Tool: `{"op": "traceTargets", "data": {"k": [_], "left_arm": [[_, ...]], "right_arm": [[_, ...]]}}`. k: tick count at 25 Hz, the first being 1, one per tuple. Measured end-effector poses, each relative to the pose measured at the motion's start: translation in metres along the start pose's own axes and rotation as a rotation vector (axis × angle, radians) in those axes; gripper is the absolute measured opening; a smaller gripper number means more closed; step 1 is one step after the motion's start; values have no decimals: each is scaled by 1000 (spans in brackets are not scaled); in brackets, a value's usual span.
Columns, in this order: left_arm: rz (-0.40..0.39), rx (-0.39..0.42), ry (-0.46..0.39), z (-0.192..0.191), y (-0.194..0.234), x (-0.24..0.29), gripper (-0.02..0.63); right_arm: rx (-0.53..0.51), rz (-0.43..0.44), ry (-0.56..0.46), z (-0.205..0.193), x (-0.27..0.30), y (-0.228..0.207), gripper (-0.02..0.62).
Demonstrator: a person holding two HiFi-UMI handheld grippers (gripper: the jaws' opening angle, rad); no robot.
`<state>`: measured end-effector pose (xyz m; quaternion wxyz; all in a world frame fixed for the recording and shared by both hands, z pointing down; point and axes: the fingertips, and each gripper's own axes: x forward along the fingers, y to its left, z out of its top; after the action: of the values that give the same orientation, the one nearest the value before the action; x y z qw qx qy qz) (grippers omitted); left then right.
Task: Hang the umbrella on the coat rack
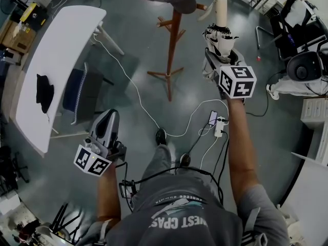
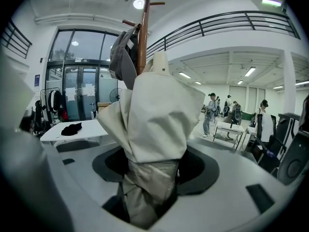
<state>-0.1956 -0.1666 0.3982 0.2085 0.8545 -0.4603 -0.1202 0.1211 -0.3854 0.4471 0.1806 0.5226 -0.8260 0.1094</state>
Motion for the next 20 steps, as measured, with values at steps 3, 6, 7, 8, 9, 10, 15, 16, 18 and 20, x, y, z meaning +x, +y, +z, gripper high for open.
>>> {"op": "traceTargets", "data": {"k": [3, 6, 7, 8, 9, 10, 15, 16, 18, 20], "left_arm": [[2, -2, 2, -1, 1, -1, 31], [5, -4, 2, -2, 2, -2, 31], [5, -4, 1, -2, 3, -2, 31], [5, -5, 0, -1, 3, -2, 31], [5, -5, -2, -1, 3, -1, 31], [3, -6, -3, -1, 3, -1, 31], [1, -10, -5, -1, 2, 1, 31], [3, -10, -6, -1, 2, 2, 31], [4, -11, -8, 0, 3, 2, 31], [5, -10, -10, 1, 3, 2, 31]], "right_arm": [[-10, 4, -20, 9, -1, 1, 293], [-24, 11, -34, 18, -1, 2, 293], [-28, 12, -34, 19, -1, 2, 293], [-32, 11, -32, 21, 0, 1, 293], [-35, 10, -30, 23, 1, 0, 293], [-36, 8, -28, 24, 3, -1, 293], [-58, 4, -26, 33, 5, -4, 293], [-68, 6, -25, 35, 5, -4, 293], [-87, 12, -23, 38, 5, -2, 293], [-103, 16, -19, 41, 5, 1, 293]]}}
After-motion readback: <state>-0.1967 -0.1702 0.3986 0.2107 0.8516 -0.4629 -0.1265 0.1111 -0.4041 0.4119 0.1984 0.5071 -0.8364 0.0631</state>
